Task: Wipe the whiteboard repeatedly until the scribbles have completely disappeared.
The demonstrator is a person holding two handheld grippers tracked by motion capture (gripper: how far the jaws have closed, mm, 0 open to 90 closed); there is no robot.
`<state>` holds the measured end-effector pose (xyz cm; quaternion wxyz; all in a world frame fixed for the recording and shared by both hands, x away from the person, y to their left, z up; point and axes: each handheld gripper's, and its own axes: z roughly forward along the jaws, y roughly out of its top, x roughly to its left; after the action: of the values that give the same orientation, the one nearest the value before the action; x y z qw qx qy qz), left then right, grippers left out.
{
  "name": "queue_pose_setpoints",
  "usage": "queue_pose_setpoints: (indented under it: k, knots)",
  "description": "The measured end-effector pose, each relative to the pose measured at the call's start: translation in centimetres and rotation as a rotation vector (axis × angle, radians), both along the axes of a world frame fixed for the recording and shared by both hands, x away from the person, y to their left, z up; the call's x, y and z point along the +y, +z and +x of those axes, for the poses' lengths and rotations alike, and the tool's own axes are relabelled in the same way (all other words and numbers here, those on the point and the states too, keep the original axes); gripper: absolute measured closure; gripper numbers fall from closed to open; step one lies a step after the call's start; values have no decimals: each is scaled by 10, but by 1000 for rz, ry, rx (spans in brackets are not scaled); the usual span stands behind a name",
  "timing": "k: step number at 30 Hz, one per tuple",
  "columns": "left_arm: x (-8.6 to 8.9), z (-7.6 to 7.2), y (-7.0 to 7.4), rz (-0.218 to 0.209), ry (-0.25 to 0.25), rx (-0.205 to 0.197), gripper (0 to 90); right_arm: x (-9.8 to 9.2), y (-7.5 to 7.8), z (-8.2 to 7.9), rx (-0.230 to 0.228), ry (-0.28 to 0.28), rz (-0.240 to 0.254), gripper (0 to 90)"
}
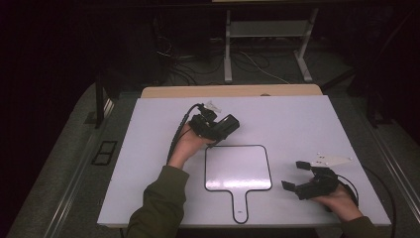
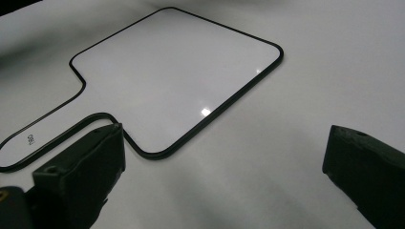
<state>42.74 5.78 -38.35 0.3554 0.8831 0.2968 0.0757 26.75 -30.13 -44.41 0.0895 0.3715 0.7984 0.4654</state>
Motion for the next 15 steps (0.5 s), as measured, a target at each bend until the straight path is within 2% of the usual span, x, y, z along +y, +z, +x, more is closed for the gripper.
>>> queue_pose_setpoints:
  k: [4,9,12,13,15]
  knots:
    - [-2,9,0,-1,-3,-6,394,0,0,0,4,-2,-1,0]
    - [-14,29,-4,37,-32,-11,394,0,0,1,4,-2,-3,0]
    - [-26,38,-10,25,-13,8,394,0,0,1,3,-2,3,0]
    - [-28,42,-11,47,-25,5,393,-1,0,1,2,-2,3,0]
    - [-34,49,-13,65,-32,16,393,-1,0,0,5,-2,4,0]
